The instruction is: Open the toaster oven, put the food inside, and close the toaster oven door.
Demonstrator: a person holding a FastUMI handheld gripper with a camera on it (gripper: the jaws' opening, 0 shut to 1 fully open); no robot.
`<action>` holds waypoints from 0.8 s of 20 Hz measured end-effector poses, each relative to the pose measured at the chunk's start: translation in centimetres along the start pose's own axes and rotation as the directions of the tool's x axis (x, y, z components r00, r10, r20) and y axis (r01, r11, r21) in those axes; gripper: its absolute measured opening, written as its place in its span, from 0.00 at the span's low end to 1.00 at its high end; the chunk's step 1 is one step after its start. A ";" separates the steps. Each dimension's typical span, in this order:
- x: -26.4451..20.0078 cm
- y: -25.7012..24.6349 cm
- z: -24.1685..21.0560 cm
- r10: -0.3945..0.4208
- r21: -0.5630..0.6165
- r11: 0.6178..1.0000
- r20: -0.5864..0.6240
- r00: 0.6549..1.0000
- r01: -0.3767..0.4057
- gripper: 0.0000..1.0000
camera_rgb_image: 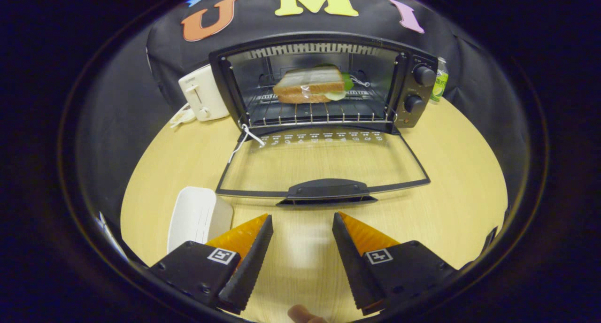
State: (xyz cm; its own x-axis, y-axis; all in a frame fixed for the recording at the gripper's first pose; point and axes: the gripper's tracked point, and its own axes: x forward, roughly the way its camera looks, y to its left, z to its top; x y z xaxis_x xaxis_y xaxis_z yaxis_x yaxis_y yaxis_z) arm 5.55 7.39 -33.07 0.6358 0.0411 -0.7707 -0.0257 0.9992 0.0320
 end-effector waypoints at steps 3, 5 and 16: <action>0.0 -0.8 1.0 -0.020 -0.015 1.000 0.029 0.999 0.020 0.85; 0.3 -0.6 1.4 -0.001 -0.005 1.000 0.041 0.999 0.002 0.85; -0.9 -0.5 2.5 -0.007 0.000 1.000 0.120 0.993 0.007 0.85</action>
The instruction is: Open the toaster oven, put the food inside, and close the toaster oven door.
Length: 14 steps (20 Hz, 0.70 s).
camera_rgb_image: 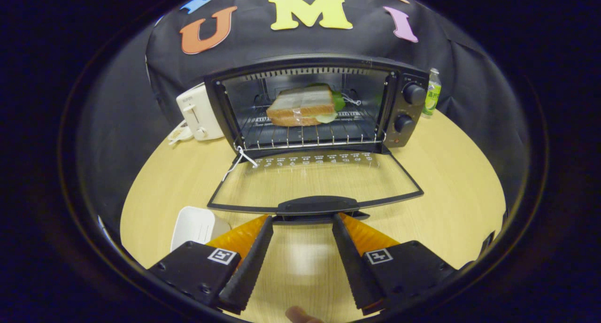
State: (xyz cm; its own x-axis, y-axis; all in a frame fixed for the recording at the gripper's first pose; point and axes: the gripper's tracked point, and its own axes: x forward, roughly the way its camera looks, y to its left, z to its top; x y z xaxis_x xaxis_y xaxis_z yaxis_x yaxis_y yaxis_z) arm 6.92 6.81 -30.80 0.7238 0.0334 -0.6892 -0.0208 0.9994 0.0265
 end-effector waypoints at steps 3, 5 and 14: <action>-0.3 0.0 0.5 -0.001 0.005 1.000 0.029 1.000 0.001 0.85; -0.5 0.0 0.7 -0.004 0.010 1.000 0.049 0.999 0.004 0.85; -2.3 0.3 3.6 0.030 0.154 0.986 0.230 0.973 -0.066 0.84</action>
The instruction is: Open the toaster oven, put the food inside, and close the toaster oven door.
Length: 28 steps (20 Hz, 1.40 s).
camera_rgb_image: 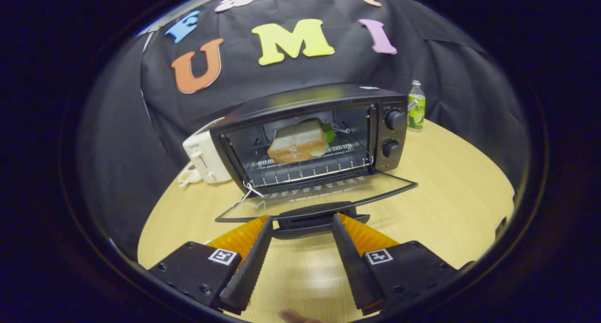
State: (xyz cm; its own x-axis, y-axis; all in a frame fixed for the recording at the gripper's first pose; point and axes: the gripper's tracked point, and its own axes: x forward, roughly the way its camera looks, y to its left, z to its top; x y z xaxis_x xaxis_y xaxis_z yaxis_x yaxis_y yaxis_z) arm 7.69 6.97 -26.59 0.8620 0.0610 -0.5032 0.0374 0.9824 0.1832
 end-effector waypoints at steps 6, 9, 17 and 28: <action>-0.2 0.3 0.8 -0.014 -0.048 0.999 0.051 0.999 0.016 0.84; -0.6 0.6 1.8 -0.016 -0.070 0.997 0.115 0.993 0.024 0.85; -0.5 1.5 4.3 -0.032 -0.148 0.986 0.263 0.964 0.073 0.85; -1.0 1.6 7.3 0.012 -0.168 0.984 0.374 0.927 0.055 0.86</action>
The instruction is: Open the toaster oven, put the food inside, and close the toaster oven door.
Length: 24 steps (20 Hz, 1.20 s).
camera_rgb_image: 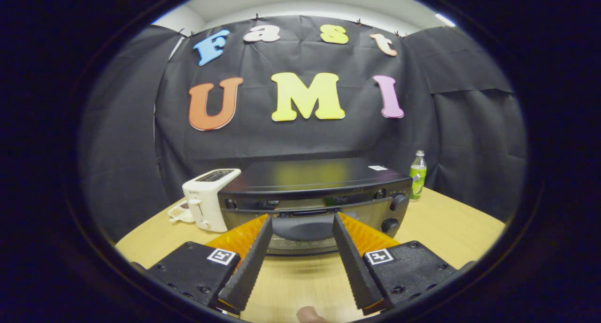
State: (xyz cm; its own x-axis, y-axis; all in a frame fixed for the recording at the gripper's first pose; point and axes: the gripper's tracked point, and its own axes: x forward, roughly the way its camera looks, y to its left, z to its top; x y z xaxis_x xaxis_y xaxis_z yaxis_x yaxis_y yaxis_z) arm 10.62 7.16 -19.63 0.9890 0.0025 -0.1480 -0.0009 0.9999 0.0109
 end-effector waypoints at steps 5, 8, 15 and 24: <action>-3.1 -0.3 4.1 0.040 -0.056 0.998 0.099 0.994 -0.035 0.86; -6.0 -1.1 6.5 0.032 -0.080 0.997 0.128 0.991 -0.022 0.87; -13.5 -3.4 13.2 0.063 -0.026 0.998 0.124 0.990 -0.061 0.87; -21.4 -10.4 18.3 0.019 0.067 0.997 0.210 0.978 -0.034 0.95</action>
State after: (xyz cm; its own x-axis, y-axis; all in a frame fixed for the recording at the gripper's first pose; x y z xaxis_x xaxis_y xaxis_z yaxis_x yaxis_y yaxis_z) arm -7.82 -3.48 1.47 0.9978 0.0194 0.0628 -0.0245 0.9963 0.0822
